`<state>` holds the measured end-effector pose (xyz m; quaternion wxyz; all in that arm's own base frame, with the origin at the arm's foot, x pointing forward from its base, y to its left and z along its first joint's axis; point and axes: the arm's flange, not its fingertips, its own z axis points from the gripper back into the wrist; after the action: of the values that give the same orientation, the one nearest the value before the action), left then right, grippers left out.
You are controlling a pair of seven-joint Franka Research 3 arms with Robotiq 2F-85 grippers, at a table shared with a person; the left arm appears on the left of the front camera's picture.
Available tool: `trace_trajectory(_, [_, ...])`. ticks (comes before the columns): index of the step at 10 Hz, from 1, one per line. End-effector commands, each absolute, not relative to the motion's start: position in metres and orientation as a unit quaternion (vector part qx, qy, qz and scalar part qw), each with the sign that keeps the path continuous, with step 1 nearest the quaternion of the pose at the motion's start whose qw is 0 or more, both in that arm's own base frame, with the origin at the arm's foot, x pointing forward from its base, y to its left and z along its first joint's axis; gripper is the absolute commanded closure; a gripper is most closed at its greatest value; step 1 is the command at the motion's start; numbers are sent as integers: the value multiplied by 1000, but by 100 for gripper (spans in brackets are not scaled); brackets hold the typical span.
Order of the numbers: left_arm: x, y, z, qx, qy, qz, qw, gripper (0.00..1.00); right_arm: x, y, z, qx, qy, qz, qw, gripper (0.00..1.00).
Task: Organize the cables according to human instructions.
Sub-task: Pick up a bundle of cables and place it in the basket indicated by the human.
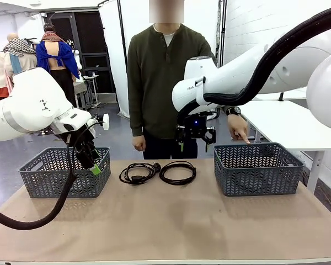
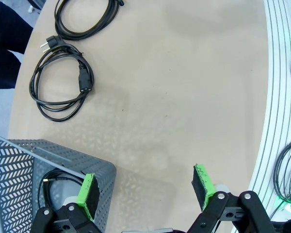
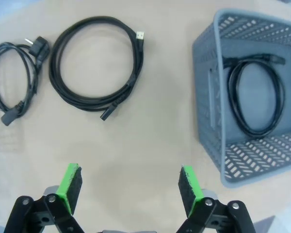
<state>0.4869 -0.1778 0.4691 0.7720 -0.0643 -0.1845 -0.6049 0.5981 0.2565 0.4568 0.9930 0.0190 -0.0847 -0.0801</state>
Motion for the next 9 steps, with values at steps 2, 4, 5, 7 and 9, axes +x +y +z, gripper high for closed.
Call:
trace_trajectory(2, [487,-178,470,-64,-185,-604,772,0,601,260,445,41,-44,-106,993,0])
trace_trajectory(4, [487,-178,470,-64,-185,-604,772,0,598,259,442,32,-57,-94,993,0])
trace_trajectory(5, [487,-178,470,-64,-185,-604,772,0,598,259,442,32,-57,-94,993,0])
trace_trajectory(7, [487,-178,470,-64,-185,-604,772,0,598,259,442,32,-57,-94,993,0])
trace_trajectory(9, [487,-178,470,-64,-185,-604,772,0,598,259,442,32,-57,-94,993,0])
